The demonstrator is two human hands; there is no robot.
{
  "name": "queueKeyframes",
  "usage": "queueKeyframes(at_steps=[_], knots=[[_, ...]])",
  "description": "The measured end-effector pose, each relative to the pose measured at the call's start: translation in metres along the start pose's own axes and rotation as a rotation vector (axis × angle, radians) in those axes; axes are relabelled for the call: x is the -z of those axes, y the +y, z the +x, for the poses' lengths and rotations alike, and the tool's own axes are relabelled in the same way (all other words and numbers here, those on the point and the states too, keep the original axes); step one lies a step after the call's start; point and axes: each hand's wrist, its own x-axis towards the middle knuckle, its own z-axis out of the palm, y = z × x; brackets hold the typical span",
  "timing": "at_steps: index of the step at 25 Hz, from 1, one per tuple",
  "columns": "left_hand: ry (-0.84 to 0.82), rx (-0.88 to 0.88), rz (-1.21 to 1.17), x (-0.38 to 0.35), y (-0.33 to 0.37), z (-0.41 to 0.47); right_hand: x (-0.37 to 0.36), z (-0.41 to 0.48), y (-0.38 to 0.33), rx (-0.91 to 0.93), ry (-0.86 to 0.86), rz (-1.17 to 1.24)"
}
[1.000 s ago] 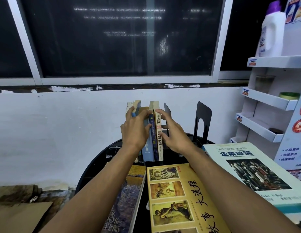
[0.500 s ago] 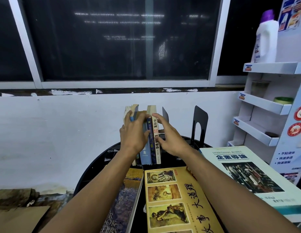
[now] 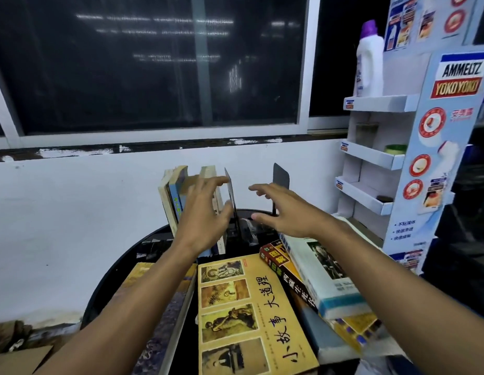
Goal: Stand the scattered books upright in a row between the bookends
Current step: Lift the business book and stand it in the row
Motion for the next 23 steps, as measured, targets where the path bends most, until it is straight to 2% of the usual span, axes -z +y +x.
queueKeyframes(at_steps=[5, 11, 13, 18, 23], knots=[[-0.278, 0.003, 0.008, -0.036, 0.031, -0.015, 0.03, -0.061, 0.036, -0.137, -0.026, -0.126], [-0.509, 0.066, 0.033, -0.081, 0.031, -0.019, 0.048, -0.118, 0.085, -0.35, -0.06, -0.202], [-0.564, 0.106, 0.03, -0.092, 0.027, -0.019, 0.051, -0.125, 0.099, -0.403, -0.071, -0.266], [-0.635, 0.154, 0.059, -0.112, 0.025, -0.015, 0.047, -0.128, 0.127, -0.491, -0.108, -0.238], [-0.688, 0.17, 0.038, -0.118, 0.025, -0.01, 0.043, -0.129, 0.132, -0.549, -0.14, -0.065]])
